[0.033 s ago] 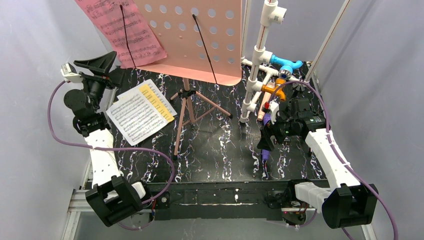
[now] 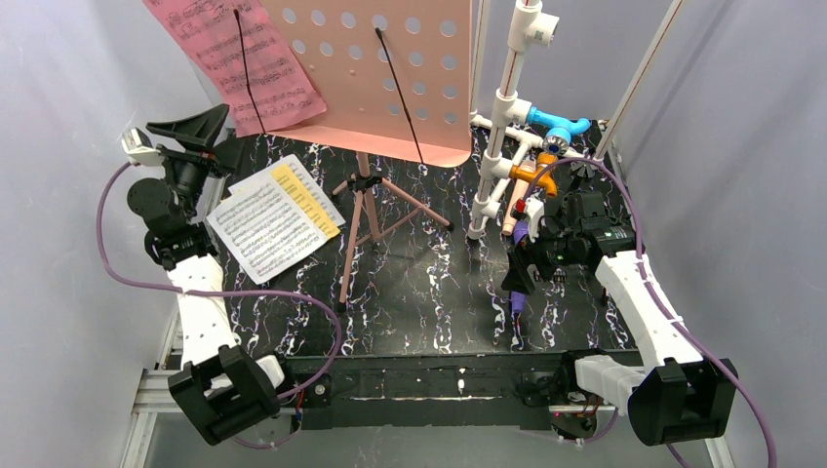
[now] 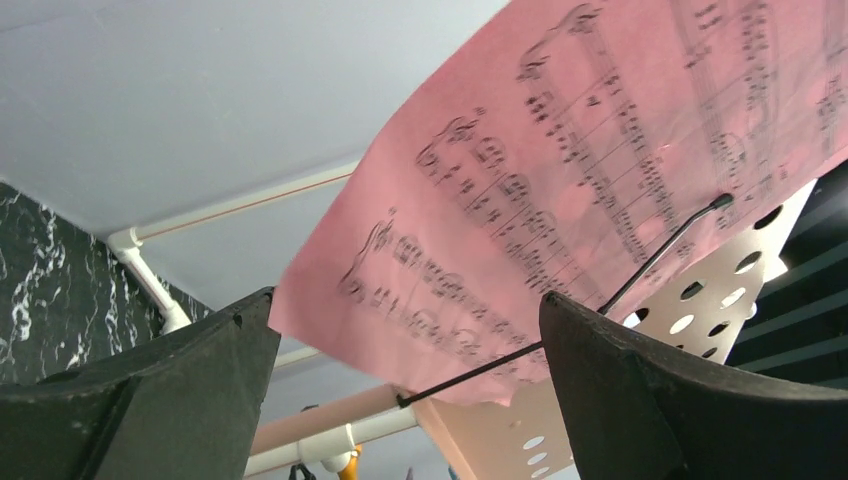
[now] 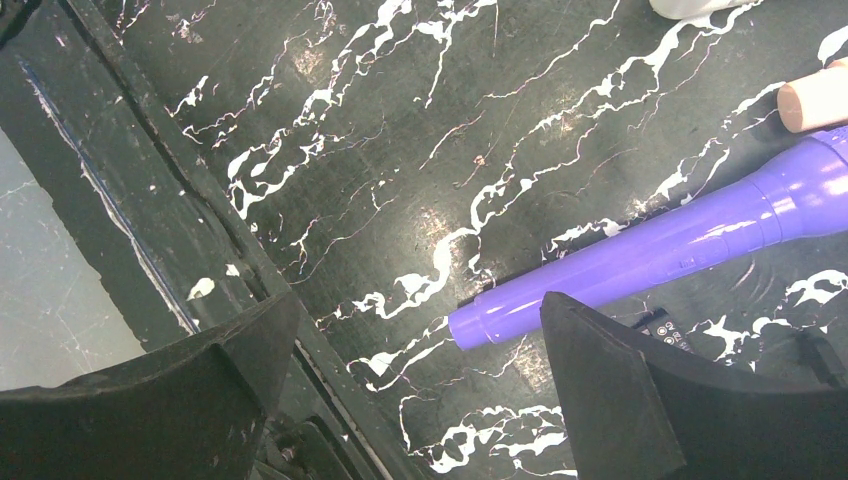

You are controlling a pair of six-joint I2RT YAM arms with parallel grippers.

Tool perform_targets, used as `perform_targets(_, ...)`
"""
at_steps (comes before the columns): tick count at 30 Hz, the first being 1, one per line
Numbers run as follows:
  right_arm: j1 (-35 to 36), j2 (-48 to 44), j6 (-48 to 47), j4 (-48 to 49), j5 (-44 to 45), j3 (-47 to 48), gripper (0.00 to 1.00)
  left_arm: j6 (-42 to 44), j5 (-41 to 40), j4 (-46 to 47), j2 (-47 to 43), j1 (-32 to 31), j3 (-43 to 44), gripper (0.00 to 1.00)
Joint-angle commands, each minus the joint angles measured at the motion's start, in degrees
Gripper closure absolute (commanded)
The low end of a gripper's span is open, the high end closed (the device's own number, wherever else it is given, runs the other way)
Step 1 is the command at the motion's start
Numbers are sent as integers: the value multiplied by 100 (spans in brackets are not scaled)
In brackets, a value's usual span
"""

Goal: Pack up the instrument practice props
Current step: Pick up the sheet music from the music stand.

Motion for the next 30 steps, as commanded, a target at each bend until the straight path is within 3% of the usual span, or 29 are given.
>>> perform_targets(1, 26, -40, -17, 79, -53, 54, 0, -180, -82, 82, -372, -51, -587, 2)
perform_targets(14, 26, -153, -14, 59, -31, 7, 0, -148, -75, 157, -144, -76, -287, 3)
perform_targets(23, 26, -156, -8, 50, -2, 24, 0, -131, -192, 243, -321, -39, -246, 19)
perform_targets(30, 26, -172, -16, 47, 8, 15, 0, 33, -421, 217, -527, 2, -254, 20)
